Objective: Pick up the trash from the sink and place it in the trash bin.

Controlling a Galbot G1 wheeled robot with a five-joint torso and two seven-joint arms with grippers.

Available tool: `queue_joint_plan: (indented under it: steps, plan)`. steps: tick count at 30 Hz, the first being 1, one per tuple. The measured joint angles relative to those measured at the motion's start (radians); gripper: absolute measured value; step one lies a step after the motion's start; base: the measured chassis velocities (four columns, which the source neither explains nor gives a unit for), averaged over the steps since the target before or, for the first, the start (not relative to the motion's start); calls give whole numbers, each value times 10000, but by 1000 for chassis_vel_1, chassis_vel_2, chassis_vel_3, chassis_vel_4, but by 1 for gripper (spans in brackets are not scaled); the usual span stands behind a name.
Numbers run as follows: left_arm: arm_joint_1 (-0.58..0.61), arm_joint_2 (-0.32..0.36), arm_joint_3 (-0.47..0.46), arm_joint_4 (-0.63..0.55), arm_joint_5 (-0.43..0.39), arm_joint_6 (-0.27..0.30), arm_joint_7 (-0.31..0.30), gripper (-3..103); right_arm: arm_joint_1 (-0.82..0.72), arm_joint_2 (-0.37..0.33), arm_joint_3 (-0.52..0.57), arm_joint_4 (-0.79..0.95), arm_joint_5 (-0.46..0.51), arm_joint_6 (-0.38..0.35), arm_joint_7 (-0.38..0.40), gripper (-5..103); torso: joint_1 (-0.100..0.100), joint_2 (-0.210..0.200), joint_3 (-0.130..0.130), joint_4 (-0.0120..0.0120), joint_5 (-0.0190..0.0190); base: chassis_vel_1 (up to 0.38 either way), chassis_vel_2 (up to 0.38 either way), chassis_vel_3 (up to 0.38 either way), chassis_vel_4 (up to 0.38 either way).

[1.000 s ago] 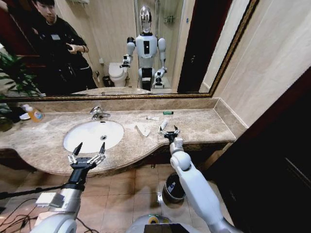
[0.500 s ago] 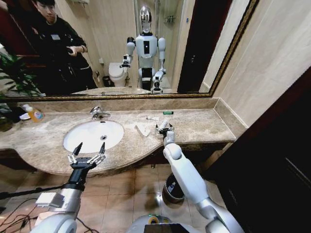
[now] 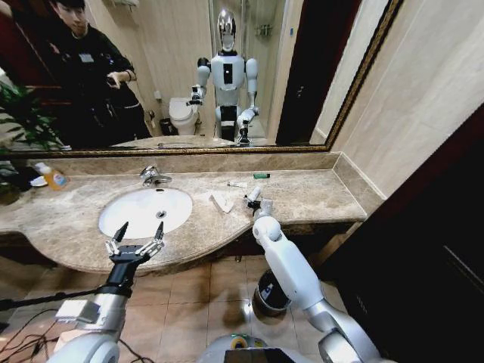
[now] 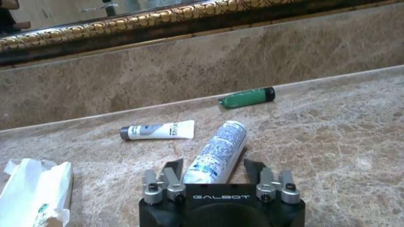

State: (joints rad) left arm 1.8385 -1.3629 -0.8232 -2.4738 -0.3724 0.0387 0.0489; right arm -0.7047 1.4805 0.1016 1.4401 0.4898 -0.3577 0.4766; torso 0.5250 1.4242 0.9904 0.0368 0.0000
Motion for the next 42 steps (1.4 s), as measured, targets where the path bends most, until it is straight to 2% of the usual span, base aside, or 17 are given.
queue_joint_plan:
  steps: [1,2,4,6,10,15,22,31,35,38,42]
  plan:
    - [0,0,0,0,0,0,0,100,-9,12,-12,-21,-81,49,-8,61,0,0,0,0,0,0,0,0,0]
    - [0,0,0,0,0,0,0,100,-9,12,-12,-21,-81,49,-8,61,0,0,0,0,0,0,0,0,0]
    - [0,0,0,0,-1,0,0,100,-29,33,-46,-41,-302,185,-48,50,0,0,0,0,0,0,0,0,0]
    - [0,0,0,0,0,0,0,100,-39,34,-58,-41,-357,209,-64,50,0,0,0,0,0,0,0,0,0]
    - [0,0,0,0,0,0,0,100,-94,19,-82,-12,-486,279,-96,30,0,0,0,0,0,0,0,0,0]
    - [0,0,0,0,0,0,0,100,-225,-26,-83,165,-726,400,-159,21,0,0,0,0,0,0,0,0,0]
    - [0,0,0,0,0,0,0,100,-464,-181,-57,698,-1038,535,-267,20,0,0,0,0,0,0,0,0,0]
    - [0,0,0,0,0,0,0,100,-1456,-815,273,2093,-1756,725,-797,20,0,0,0,0,0,0,0,0,0]
    - [0,0,0,0,0,0,0,100,-2266,-1247,653,2926,-1894,698,-1268,20,0,0,-1,-1,3,0,0,0,0]
    - [0,0,0,0,0,0,0,100,-3102,-1948,1050,4060,-1569,438,-1671,20,0,1,-1,-1,1,0,0,0,0]
    - [0,0,0,0,0,0,0,100,-3781,-2490,1436,4851,-1395,441,-1794,20,0,3,-1,-1,1,0,0,0,0]
